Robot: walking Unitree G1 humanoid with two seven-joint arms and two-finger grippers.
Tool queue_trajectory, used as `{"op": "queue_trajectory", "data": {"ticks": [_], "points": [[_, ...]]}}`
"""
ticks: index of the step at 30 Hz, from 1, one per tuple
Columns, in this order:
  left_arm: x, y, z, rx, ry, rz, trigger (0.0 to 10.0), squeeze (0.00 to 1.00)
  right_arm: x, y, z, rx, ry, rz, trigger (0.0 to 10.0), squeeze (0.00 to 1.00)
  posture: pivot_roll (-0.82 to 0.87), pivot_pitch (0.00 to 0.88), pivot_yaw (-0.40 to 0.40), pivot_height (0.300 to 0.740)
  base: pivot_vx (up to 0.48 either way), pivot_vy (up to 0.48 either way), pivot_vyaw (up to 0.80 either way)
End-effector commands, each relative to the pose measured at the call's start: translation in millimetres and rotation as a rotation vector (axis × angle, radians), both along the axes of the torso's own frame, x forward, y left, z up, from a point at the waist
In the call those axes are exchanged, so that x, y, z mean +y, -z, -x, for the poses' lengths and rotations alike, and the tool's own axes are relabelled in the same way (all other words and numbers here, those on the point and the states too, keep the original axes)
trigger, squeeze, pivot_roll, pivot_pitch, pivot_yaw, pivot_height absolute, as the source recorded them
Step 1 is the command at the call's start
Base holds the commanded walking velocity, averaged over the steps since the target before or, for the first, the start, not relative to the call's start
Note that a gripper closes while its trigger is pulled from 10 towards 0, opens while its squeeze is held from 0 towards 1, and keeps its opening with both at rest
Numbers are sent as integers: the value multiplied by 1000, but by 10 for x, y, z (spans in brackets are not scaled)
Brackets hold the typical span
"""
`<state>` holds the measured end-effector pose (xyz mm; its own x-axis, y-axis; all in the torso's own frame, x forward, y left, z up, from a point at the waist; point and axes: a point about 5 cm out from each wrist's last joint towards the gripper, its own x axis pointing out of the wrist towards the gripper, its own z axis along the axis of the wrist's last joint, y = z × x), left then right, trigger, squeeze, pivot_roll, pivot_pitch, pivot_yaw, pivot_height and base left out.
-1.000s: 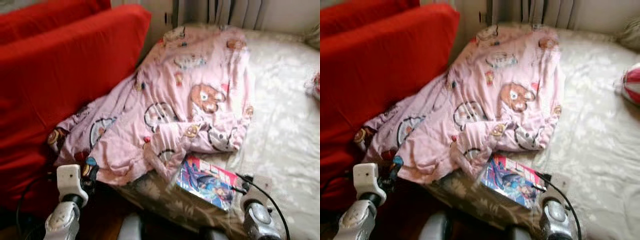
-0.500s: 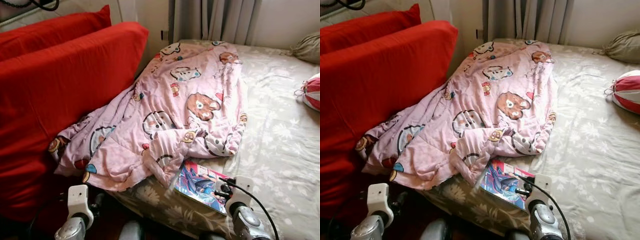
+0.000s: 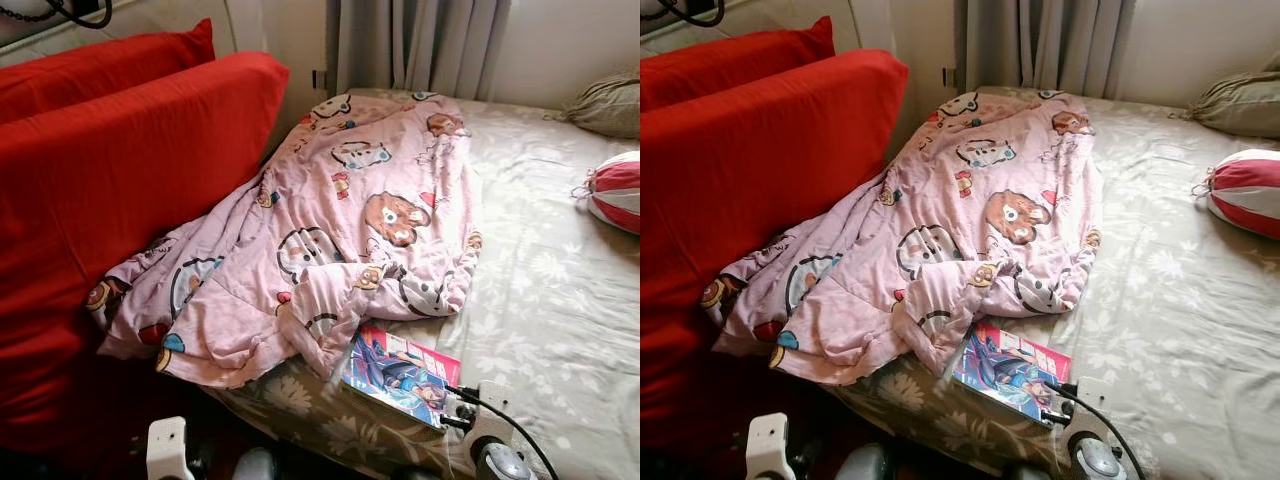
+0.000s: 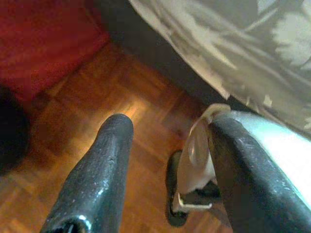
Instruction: Clean up the room
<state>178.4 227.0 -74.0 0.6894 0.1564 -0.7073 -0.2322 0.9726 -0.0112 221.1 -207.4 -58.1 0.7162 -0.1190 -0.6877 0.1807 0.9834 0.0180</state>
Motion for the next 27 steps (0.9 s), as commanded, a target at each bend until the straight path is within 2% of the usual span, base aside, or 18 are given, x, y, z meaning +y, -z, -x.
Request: {"op": "queue_trajectory", "data": {"ticks": [1, 6, 10, 12, 15, 19, 27], "points": [[16, 61, 129, 36, -35, 5, 10000, 0, -45, 51, 89, 49, -21, 29, 10000, 0, 98, 0, -17, 660, 0, 0, 0], [64, 77, 188, 51, -52, 9, 10000, 0, -137, 84, 171, 79, 40, 26, 10000, 0, 91, 0, -1, 690, 0, 0, 0], [107, 90, 237, 69, -52, 8, 10000, 0, -143, 113, 223, 97, 52, 20, 10000, 0, 80, 0, 6, 705, 0, 0, 0], [178, 112, 326, 101, -76, 3, 10000, 0, -145, 151, 293, 120, 60, 12, 10000, 0, 75, 0, 9, 725, 0, 0, 0], [178, 121, 345, 111, -71, 3, 10000, 0, -138, 176, 335, 139, 45, 12, 10000, 0, 72, 0, 11, 740, 0, 0, 0], [141, 136, 352, 129, -49, -6, 10000, 0, -118, 221, 412, 174, 41, -3, 10000, 0, 65, 0, 8, 740, 0, 0, 0], [126, 148, 366, 140, -40, -1, 10000, 0, -115, 245, 462, 188, 41, -8, 10000, 0, 66, 0, 8, 740, 0, 0, 0]]}}
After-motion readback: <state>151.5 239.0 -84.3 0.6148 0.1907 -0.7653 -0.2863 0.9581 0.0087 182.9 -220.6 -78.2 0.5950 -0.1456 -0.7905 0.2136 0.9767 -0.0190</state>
